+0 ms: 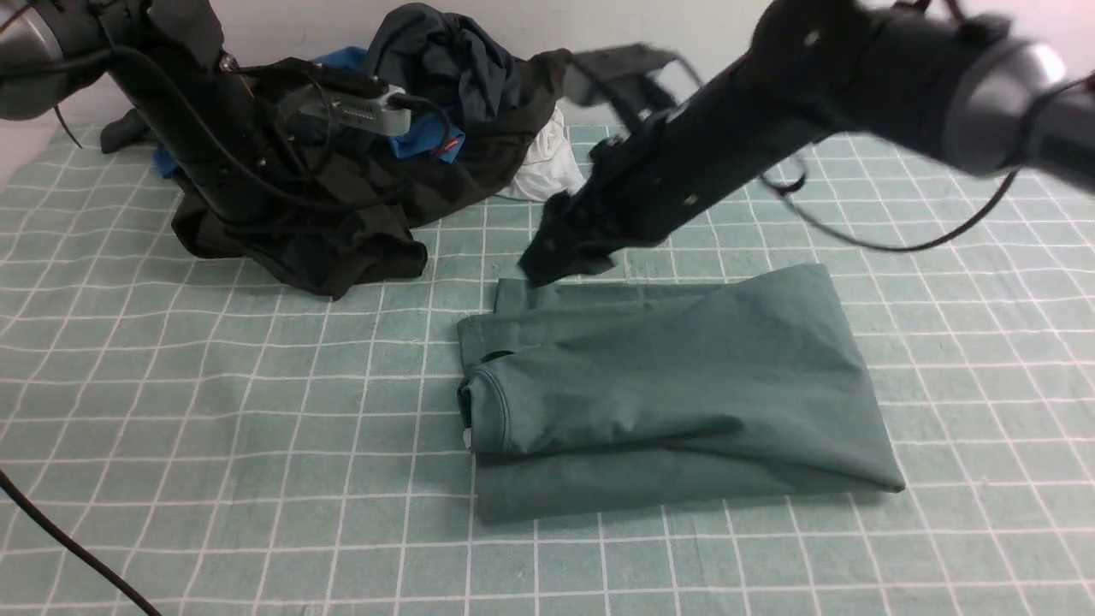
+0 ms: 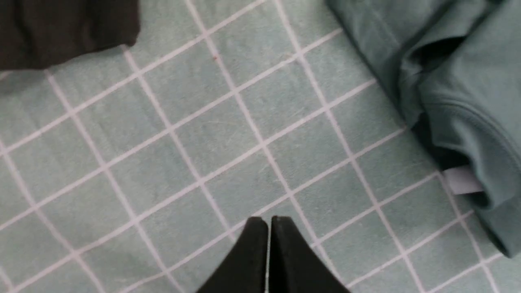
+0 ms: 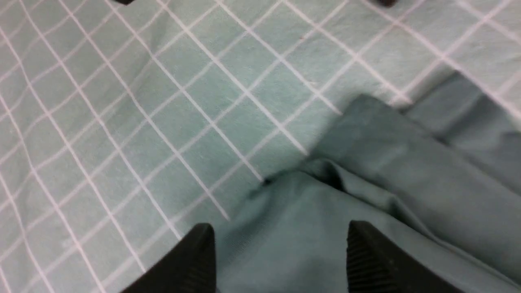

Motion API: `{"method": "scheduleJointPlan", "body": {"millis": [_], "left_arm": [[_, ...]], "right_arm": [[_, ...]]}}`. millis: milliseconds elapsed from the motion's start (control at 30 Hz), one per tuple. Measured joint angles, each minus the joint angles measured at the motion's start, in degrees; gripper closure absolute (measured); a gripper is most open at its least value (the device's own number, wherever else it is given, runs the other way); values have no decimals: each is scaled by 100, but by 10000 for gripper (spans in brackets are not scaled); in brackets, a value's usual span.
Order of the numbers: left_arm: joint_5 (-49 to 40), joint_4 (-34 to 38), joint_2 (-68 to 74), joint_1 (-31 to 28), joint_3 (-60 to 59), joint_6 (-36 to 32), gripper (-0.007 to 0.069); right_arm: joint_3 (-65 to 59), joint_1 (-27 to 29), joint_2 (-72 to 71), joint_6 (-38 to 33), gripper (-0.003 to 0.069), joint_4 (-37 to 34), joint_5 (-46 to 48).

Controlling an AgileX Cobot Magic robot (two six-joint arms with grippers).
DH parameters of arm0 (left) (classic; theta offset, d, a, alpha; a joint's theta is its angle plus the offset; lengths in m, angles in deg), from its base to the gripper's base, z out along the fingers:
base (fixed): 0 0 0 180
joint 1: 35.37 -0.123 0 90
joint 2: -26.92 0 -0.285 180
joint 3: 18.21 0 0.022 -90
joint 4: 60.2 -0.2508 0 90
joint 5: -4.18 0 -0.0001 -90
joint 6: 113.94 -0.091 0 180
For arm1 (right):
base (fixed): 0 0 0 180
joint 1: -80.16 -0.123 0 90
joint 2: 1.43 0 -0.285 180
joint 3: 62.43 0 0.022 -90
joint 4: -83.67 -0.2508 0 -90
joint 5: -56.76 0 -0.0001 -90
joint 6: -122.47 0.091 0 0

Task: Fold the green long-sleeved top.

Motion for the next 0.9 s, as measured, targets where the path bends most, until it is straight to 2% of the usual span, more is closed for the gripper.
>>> {"method": "scheduleJointPlan", "body": {"millis": [100, 133, 200, 300, 433, 600, 700, 900], "left_arm": [[21, 144, 0, 379, 0, -76, 627], [67, 214, 13, 662, 0, -81, 627], [147, 296, 91, 950, 0, -81, 627], [298, 378, 439, 1451, -6, -87, 627], [466, 344, 1177, 1889, -40, -93, 627], [459, 266, 1623, 1969, -3, -75, 627], [453, 296, 1620, 1914, 3, -75, 627], [429, 183, 1231, 1528, -61, -75, 627]], "right_arm": [[128, 450, -115, 442, 219, 775, 547], [115, 757, -123, 717, 225, 1242, 733], [-53, 1081, -123, 975, 242, 1564, 613], [-512, 1465, -123, 1103, 274, 1694, 37], [-1183, 1579, 58, 1126, 316, 1662, -666], [-1467, 1567, 673, 1029, 339, 1804, -1082], [-1411, 1622, 863, 1238, 342, 1957, -1172], [-1164, 1687, 827, 1449, 342, 2090, -956]]}}
